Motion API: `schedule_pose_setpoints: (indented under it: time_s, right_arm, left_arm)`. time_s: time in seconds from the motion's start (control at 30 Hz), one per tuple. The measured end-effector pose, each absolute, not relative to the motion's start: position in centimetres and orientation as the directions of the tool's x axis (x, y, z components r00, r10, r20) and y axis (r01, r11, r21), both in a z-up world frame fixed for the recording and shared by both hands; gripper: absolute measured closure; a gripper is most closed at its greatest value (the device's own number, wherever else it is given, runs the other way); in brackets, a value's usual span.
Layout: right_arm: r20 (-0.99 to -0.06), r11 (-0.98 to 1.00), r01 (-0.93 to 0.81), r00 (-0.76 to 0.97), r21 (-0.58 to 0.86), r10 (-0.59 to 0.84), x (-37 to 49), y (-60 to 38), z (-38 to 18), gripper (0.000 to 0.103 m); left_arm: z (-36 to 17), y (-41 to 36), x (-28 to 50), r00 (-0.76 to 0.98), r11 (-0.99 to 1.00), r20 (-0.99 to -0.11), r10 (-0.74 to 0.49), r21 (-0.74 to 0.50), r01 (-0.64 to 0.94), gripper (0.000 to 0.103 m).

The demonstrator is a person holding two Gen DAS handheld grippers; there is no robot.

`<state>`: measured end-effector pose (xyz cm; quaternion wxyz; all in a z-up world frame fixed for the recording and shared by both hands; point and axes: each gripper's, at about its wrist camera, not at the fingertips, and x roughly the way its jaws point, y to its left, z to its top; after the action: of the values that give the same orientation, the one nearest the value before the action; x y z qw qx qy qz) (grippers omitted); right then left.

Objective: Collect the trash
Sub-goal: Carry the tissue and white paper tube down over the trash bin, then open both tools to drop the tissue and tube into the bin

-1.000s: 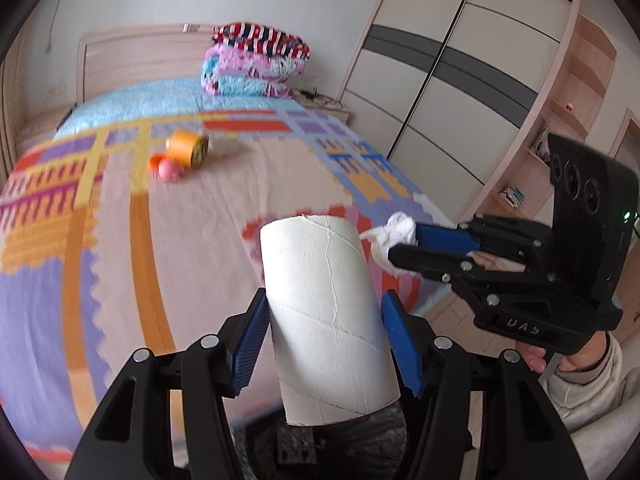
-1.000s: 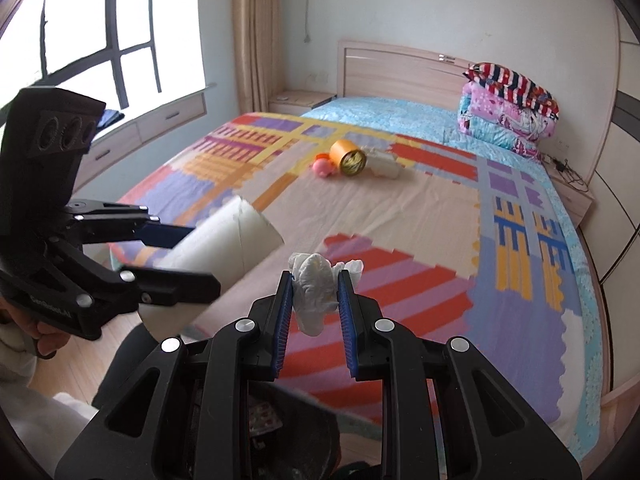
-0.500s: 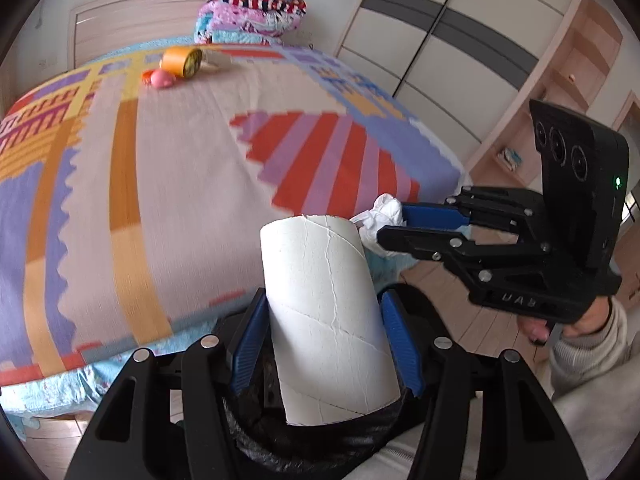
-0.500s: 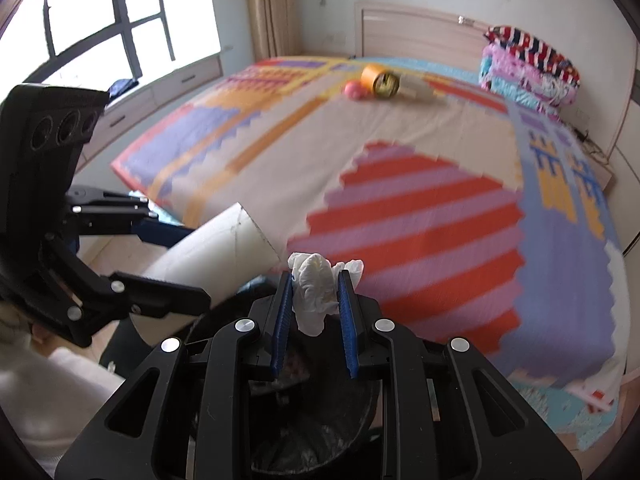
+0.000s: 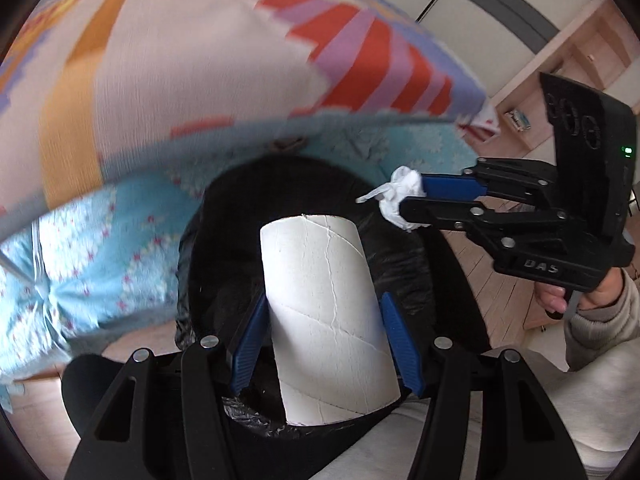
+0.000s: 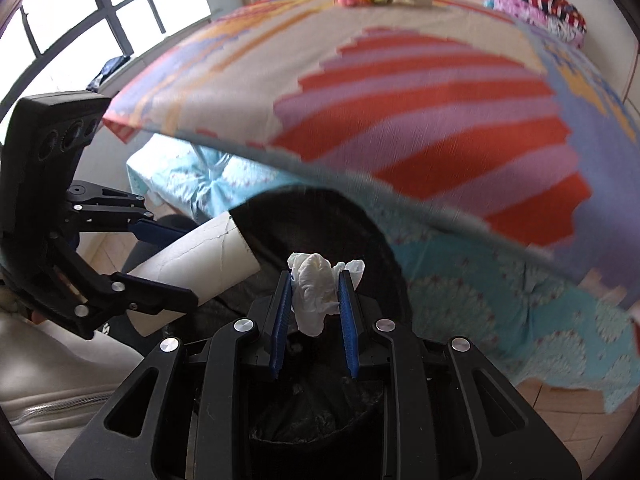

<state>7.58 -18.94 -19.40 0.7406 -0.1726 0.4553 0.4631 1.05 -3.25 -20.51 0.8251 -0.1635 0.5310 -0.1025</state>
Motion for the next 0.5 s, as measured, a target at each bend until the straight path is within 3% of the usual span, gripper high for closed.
schedule_pose_setpoints:
  time_s: [0.2, 0.33, 0.5]
  right_arm:
    - [-0.845, 0.506, -0.843, 0.127, 0.184, 0.519, 7.2, -18.5, -20.6, 0.077]
    - [-0.84, 0.511, -0.839, 0.133, 0.186, 0.525, 7.1, -18.6, -20.5, 0.055]
    - [-0.84, 0.517, -0.833, 0.13, 0.195, 0.526, 7.3, -18.8, -20.6, 0.055]
  left_arm:
    - [-22.0, -3.0, 1.5, 0.394, 0.924, -0.855, -0.337, -0.381, -0.035, 0.048]
    - [-21.9, -3.2, 1.8, 0.381, 0.934, -0.869, -0.317, -0.356, -0.035, 0.047]
    - [-22.3, -3.0, 1.9, 0.357, 0.923, -0.873, -0.331, -0.378, -0.068, 0.046]
